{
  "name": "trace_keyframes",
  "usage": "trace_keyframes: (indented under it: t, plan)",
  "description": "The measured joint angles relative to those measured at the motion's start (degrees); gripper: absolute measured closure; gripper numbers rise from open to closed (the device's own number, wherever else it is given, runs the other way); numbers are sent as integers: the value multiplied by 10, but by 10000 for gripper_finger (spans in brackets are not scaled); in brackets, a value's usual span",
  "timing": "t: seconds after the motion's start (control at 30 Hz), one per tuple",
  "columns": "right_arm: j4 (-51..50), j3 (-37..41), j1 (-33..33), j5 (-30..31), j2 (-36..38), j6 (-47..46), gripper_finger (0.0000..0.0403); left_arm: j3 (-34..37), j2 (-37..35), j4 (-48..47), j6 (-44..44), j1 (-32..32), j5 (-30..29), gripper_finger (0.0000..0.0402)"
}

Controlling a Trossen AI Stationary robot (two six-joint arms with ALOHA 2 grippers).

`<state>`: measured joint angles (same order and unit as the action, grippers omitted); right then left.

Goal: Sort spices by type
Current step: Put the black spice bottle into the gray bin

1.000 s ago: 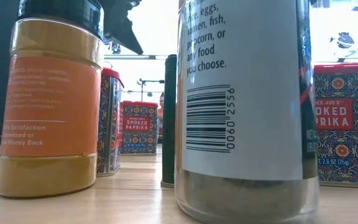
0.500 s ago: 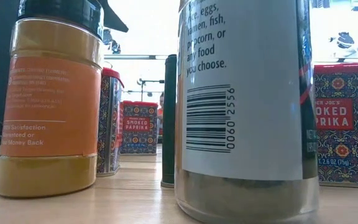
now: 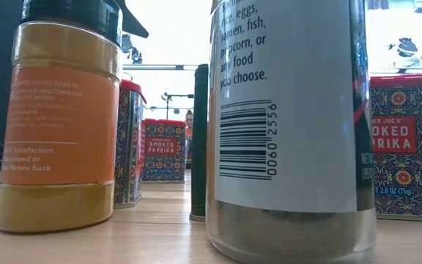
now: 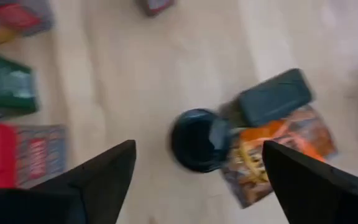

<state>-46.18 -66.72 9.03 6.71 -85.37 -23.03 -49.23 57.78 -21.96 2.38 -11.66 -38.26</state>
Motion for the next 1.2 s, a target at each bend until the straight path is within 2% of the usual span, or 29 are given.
trace_keyframes:
  t: [0.13,0.57,1.03,1.2]
  plan:
    - [6,0,-3,20,-8,-2,58,0,0,0,9,0,0,401]
    - [15,0,-3,9,-36,-42,57,0,0,5,28,1,-9,401]
    - [29,0,8,5,-106,-62,57,0,0,4,30,1,-10,401]
    - [30,0,7,5,-108,-65,80,0,0,4,30,1,-10,401]
